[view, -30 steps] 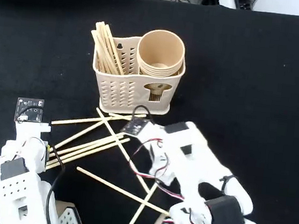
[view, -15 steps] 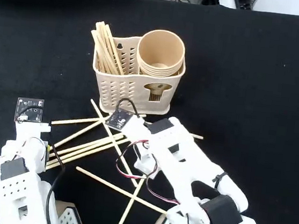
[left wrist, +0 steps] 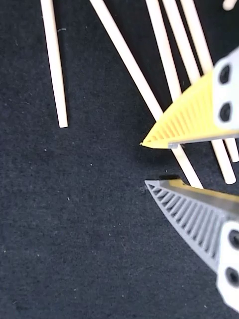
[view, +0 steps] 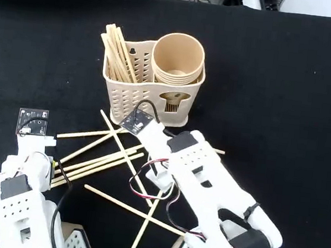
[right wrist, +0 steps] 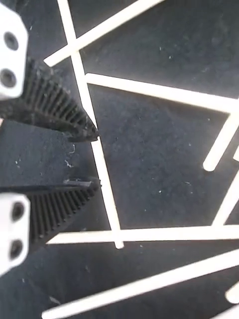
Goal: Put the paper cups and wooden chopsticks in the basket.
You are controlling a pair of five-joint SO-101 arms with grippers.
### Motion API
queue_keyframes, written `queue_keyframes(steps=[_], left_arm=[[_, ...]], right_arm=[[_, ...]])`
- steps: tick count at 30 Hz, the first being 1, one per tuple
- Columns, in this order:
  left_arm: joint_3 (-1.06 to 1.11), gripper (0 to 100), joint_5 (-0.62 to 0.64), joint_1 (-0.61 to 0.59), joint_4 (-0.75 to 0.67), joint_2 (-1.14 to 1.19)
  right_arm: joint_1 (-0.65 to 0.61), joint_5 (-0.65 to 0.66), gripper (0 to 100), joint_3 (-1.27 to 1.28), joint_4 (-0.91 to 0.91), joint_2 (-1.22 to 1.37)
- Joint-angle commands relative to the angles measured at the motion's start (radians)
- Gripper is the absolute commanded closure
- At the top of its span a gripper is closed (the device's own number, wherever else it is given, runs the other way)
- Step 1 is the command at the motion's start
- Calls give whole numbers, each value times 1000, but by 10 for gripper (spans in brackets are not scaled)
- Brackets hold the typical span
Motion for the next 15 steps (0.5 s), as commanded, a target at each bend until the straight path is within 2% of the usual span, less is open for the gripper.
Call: queue_keyframes(steps=[1,6,15], left_arm=[[-2,884,11,12,-21,-9],[-2,884,11,12,-21,-9],[-2,884,11,12,-21,-9]], right_arm=[[-5,-58,856,-22,-6,51],[-6,-127,795,-36,-43,150],[-5,-175,801,-47,-87,193]])
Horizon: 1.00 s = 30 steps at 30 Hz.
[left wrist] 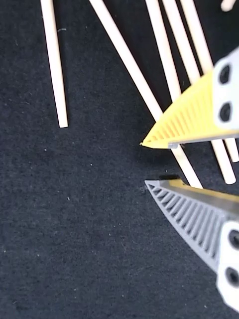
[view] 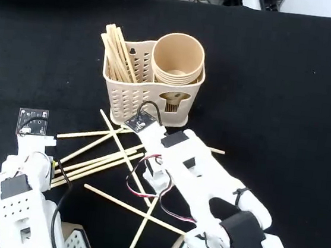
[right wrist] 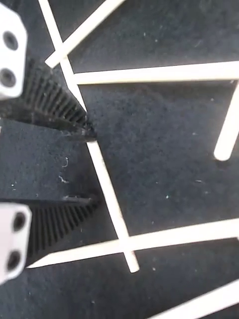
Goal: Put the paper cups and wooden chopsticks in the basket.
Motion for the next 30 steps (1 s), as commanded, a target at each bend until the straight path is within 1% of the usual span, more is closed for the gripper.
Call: queue_keyframes(steps=[1,4,7,11,13,20,22,25,27,30], left_arm=[[-2,884,11,12,-21,-9],[-2,884,11,12,-21,-9],[-2,884,11,12,-21,-9],[-2,884,11,13,-21,-9],[-2,884,11,13,-21,-9],[-2,884,11,12,-21,-9],[-2,884,11,12,-21,-9],[-2,884,11,12,-21,-9],[-2,884,11,12,-23,-9],[-2,884,11,13,-23,-9]], right_arm=[[3,-41,801,-44,-14,7],[-3,-72,801,-71,25,-39],[-3,-152,798,-79,23,-65],[-3,-281,797,-77,11,-16],[-3,-316,797,-88,9,33],[-3,-330,805,-162,11,213],[-2,-330,855,-176,12,237],[2,-330,988,-182,11,232],[-2,-330,969,-173,14,213],[-2,-324,986,-140,11,166]])
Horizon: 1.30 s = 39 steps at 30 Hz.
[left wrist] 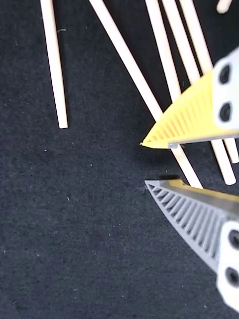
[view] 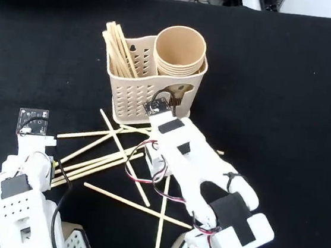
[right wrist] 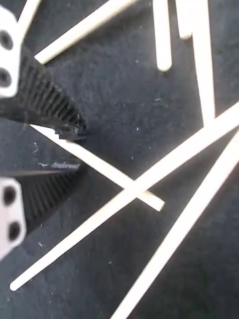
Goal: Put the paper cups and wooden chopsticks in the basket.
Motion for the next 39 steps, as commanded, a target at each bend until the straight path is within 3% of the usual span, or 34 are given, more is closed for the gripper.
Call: queue_keyframes(steps=[1,9,19,25,32,39], left_arm=[[-2,884,11,13,-23,-9],[-2,884,11,13,-23,-9],[-2,884,11,15,-23,-9],[-2,884,11,16,-23,-9],[-2,884,11,13,-23,-9],[-2,884,11,13,-23,-9]], right_arm=[[-18,2,985,33,-15,-38],[-14,8,985,99,-17,-208],[-18,207,986,124,48,-331],[-21,256,986,124,77,-401],[-180,252,986,151,123,-435],[-239,259,986,137,120,-509]])
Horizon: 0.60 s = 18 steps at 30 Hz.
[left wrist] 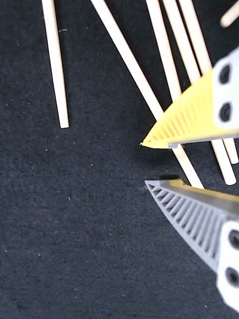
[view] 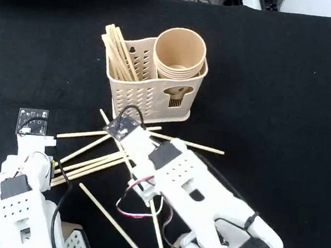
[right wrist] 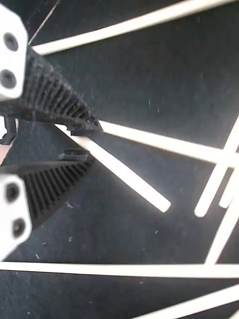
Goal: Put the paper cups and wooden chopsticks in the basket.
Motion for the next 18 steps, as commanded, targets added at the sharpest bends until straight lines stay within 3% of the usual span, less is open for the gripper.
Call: queue_keyframes(steps=[1,5,13,18], left_arm=[[-2,884,11,15,-20,-9],[-2,884,11,15,-20,-9],[-2,884,11,15,-20,-9],[-2,884,11,16,-20,-9]], right_arm=[[-23,15,986,-19,12,-64],[-23,17,985,-59,12,-104],[-51,180,986,-177,84,-211],[-87,190,985,-274,123,-317]])
